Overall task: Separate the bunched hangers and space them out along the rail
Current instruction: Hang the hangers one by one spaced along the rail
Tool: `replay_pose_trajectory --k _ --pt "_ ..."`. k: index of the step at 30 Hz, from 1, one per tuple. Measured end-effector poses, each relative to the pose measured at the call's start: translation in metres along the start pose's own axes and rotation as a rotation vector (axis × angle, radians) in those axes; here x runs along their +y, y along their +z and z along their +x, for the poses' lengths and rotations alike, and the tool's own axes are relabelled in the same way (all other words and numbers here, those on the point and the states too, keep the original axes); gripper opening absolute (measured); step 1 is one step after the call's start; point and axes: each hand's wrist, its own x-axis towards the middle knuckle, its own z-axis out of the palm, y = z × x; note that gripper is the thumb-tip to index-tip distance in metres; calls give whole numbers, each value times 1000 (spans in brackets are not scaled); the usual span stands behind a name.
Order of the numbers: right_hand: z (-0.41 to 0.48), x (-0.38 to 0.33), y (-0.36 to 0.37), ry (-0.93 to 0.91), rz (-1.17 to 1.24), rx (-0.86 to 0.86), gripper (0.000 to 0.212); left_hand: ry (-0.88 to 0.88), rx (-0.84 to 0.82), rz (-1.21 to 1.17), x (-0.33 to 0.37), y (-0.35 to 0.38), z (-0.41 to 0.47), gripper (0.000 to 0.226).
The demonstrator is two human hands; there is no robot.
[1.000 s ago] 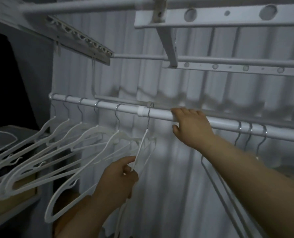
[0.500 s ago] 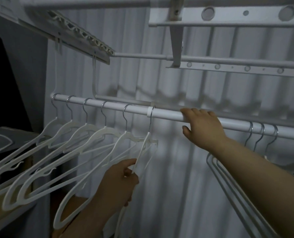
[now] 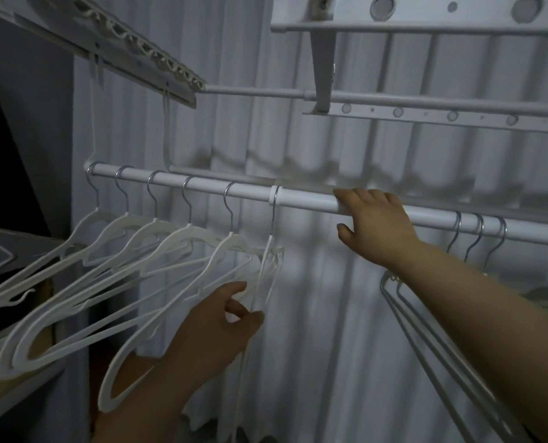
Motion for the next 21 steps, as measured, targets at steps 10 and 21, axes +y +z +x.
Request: replay_pose_trajectory --k 10,21 --pt "-31 36 -12 -29 40 75 55 226 259 146 32 24 -21 34" --pt "-76 155 -41 40 13 49 54 227 -3 81 98 154 -80 19"
